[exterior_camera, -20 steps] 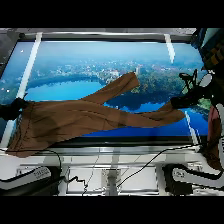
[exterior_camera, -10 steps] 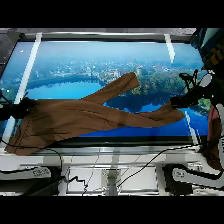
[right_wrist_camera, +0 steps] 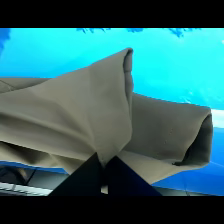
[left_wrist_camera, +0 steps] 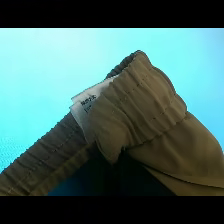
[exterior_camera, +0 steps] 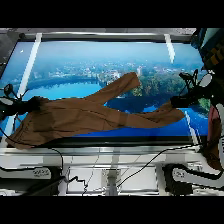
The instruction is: Fold the clothes and pants, and hang the long-sleeved shirts on hangers.
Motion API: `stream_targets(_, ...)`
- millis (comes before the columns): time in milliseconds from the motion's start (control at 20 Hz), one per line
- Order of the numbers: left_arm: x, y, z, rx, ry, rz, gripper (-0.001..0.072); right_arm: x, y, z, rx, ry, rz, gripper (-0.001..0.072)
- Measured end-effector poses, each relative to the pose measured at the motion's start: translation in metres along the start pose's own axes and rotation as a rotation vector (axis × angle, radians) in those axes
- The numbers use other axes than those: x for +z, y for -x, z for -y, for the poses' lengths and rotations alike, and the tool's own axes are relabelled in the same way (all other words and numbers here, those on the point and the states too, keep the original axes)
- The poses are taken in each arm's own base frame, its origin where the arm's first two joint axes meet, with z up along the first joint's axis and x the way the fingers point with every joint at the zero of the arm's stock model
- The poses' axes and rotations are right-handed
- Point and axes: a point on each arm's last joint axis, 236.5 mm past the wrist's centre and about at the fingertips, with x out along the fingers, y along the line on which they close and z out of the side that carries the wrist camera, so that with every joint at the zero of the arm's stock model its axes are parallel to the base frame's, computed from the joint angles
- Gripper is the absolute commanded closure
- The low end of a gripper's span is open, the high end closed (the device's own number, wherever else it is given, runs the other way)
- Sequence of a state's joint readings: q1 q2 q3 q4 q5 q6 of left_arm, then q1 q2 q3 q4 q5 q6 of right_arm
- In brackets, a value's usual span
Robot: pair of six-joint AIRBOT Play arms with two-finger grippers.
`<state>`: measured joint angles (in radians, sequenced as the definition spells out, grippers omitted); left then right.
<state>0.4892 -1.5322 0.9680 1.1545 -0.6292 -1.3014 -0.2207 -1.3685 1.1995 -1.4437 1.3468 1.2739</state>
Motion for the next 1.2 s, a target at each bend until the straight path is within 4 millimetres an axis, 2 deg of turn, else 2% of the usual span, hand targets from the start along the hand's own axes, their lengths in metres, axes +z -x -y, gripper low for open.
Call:
stream_targets(150,0.021,0.008,0.016,-0.003,-0.070,0.024,0.0681,0.007,0.000,0.002,-0.008,-0.002,0.027,0.0696)
stream_targets(250,0.065,0.024,0.038,-0.018,-0.116,0.133,0.0682,0.022,0.003,0.005,-0.020,-0.018,0.092,0.0697)
stream_targets(350,0.114,0.047,0.066,-0.037,-0.164,0.273,0.0683,0.049,0.012,0.009,-0.036,-0.055,0.204,0.0698)
stream_targets(450,0.169,0.082,0.098,-0.062,-0.184,0.460,0.0683,0.085,0.030,0.017,-0.062,-0.106,0.356,0.0698)
stream_targets(550,0.218,0.127,0.130,-0.092,-0.203,0.652,0.0683,0.123,0.059,0.027,-0.089,-0.144,0.528,0.0698)
stream_targets(700,0.266,0.197,0.164,-0.142,-0.211,0.858,0.0682,0.168,0.118,0.037,-0.133,-0.159,0.763,0.0697)
stream_targets(750,0.274,0.219,0.171,-0.156,-0.216,0.893,0.0682,0.178,0.138,0.039,-0.148,-0.155,0.817,0.0697)
stream_targets(850,0.276,0.250,0.175,-0.170,-0.229,0.899,0.0682,0.188,0.170,0.040,-0.162,-0.149,0.886,0.0698)
stream_targets(950,0.267,0.274,0.164,-0.136,-0.264,0.861,0.0683,0.187,0.187,0.038,-0.171,-0.141,0.883,0.0698)
stream_targets(1000,0.259,0.281,0.151,-0.096,-0.287,0.820,0.0684,0.181,0.186,0.038,-0.176,-0.138,0.847,0.0698)
stream_targets(1050,0.246,0.282,0.130,-0.039,-0.303,0.749,0.0684,0.169,0.177,0.040,-0.180,-0.139,0.780,0.0698)
stream_targets(1200,0.190,0.272,0.053,0.104,-0.288,0.492,0.0684,0.122,0.130,0.045,-0.171,-0.159,0.539,0.0698)
